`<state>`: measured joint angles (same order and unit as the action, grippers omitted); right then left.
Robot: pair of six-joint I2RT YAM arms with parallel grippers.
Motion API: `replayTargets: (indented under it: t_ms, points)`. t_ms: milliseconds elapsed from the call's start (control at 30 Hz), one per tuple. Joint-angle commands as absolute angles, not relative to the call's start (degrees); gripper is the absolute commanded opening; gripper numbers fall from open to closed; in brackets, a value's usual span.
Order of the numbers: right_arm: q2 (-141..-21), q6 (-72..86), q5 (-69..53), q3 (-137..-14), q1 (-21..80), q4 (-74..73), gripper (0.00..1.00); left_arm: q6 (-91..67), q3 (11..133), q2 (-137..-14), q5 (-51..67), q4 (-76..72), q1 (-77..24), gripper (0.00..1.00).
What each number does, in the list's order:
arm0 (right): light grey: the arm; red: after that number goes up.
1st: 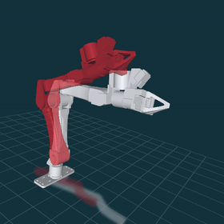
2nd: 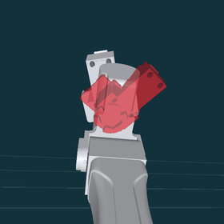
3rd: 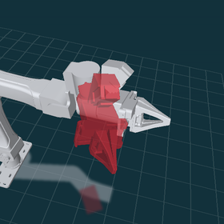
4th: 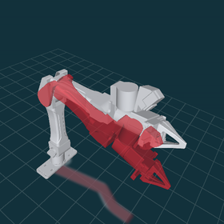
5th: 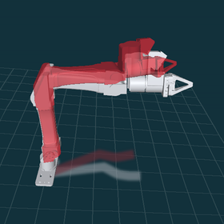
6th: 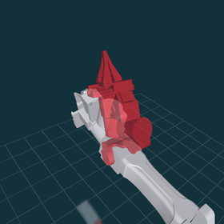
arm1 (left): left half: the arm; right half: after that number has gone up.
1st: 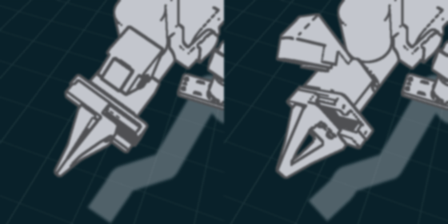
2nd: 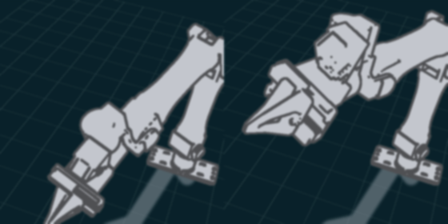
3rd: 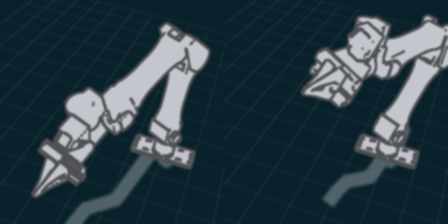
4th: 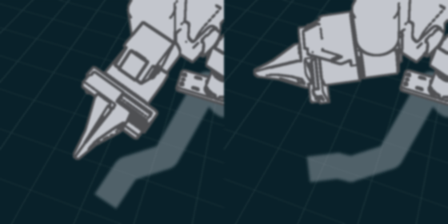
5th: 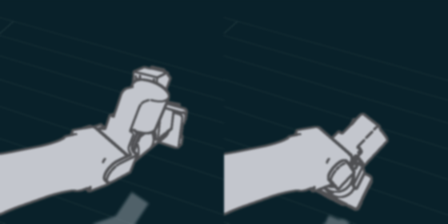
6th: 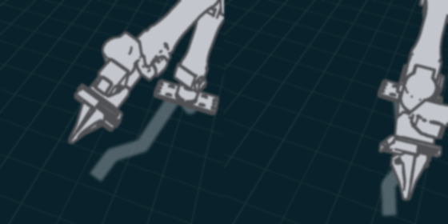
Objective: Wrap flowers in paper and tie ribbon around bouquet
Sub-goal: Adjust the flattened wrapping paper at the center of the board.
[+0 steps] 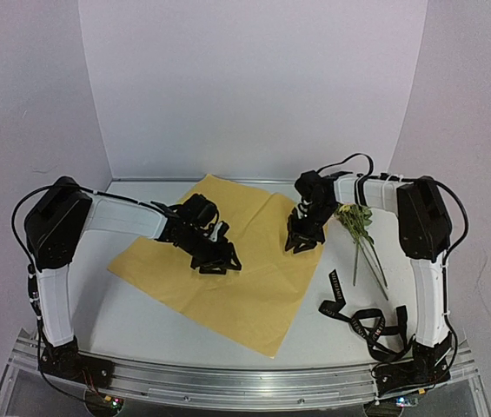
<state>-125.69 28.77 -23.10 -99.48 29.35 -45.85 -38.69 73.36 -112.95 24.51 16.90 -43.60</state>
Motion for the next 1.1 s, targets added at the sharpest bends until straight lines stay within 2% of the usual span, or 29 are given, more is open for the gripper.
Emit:
replayTargets:
  t_ms: [0,333,633,767,1067]
  points:
    - [-126.7,31.7,-21.0,-94.9,30.0,-42.7,0.27,-39.2,69.8,-111.0,25.8,15.4,-43.7,0.5]
    - [-120.9,37.9,-17.8,-82.2,33.0,-37.1,0.27,-38.6,62.3,-106.6,20.6,18.9,-43.3,0.43]
    - [-114.0,52.6,-7.2,-68.3,44.3,-31.0,0.26,-35.8,57.0,-102.6,18.4,22.2,-36.5,0.4]
    - [-113.6,52.8,-7.8,-69.1,44.9,-30.6,0.29,-34.7,57.6,-101.7,17.8,23.9,-35.4,0.4]
    - [-111.4,46.0,-11.5,-75.4,41.8,-38.0,0.47,-37.4,52.7,-98.9,16.6,22.9,-34.9,0.41]
